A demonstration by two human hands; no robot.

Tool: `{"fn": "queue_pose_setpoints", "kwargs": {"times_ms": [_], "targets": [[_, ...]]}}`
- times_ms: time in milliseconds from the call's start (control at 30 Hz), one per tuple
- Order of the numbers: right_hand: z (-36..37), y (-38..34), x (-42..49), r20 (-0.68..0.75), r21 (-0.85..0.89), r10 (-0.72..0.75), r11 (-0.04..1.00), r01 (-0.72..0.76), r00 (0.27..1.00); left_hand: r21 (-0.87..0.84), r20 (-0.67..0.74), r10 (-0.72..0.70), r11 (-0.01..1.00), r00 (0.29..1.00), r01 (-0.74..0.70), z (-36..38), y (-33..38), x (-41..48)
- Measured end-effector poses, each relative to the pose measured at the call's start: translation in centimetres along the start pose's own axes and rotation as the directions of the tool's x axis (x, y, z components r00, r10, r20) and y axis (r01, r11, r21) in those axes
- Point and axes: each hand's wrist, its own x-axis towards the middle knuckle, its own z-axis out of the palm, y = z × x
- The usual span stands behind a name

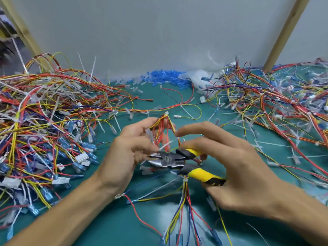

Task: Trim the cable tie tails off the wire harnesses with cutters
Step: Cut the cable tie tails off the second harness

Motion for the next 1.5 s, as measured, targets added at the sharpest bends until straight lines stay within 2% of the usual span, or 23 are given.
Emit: {"fn": "queue_pose_setpoints", "kwargs": {"times_ms": [133,300,400,467,633,800,900,967,1033,1233,1300,1333,1433,1500], "targets": [[0.3,-0.2,-0.2,0.111,-0.006,-0.039,0.999,0.040,0.993,0.104,0.094,-0.026,0.994,0.995,0.016,0.1,-0.2,-0.2],[0.2,-0.2,0.0,0.179,-0.030,-0.011,0.999,0.017,0.984,0.093,0.114,-0.053,0.995,0.992,0.042,0.1,-0.1,0.4],[0.1,-0.1,0.0,0.168,-0.025,-0.010,1.000,0.014,0.986,0.093,0.076,-0.017,0.996,0.997,0.010,0.1,-0.2,-0.2],[0.0,-0.1,-0.1,0.147,0.008,-0.002,1.000,0.001,0.989,0.093,0.077,-0.041,0.995,0.996,0.034,0.2,-0.1,0.2],[-0.1,-0.1,0.0,0.098,0.186,0.037,0.981,-0.054,0.995,0.089,0.027,-0.048,0.995,0.998,0.045,0.3,-0.2,0.7],[-0.2,0.1,0.6,0.052,0.445,0.160,0.880,-0.166,0.986,-0.111,-0.004,-0.018,0.994,1.000,0.017,0.7,-0.2,0.6],[-0.3,1.0,1.1,0.054,0.612,0.241,0.759,-0.223,0.969,-0.141,0.007,0.027,0.990,1.000,-0.026,0.9,-0.1,0.5],[-0.4,1.4,0.6,0.091,0.696,0.238,0.680,-0.232,0.967,-0.128,-0.024,0.035,0.991,0.999,-0.038,0.9,-0.1,0.4],[-0.7,1.5,0.1,0.097,0.735,0.247,0.636,-0.237,0.964,-0.127,-0.054,0.017,0.992,0.998,-0.024,0.9,0.0,0.3],[-1.3,1.9,0.3,0.053,0.757,0.296,0.611,-0.232,0.954,-0.106,-0.055,0.045,0.993,0.997,-0.051,0.9,0.3,0.1],[-1.6,1.7,0.3,0.044,0.736,0.290,0.638,-0.228,0.956,-0.106,-0.053,0.034,0.994,0.998,-0.039,1.0,0.3,0.1],[-1.8,1.6,0.4,0.036,0.685,0.268,0.695,-0.219,0.963,-0.106,-0.054,0.027,0.994,0.998,-0.033,1.0,0.3,0.1],[-1.7,0.5,0.8,0.061,0.416,0.167,0.892,-0.177,0.984,-0.096,-0.069,0.043,0.994,0.997,-0.049,1.1,0.2,0.1],[-1.2,-0.4,0.6,0.119,0.241,0.067,0.966,-0.094,0.991,-0.081,-0.075,0.049,0.995,0.996,-0.055,1.2,0.2,0.0]]}}
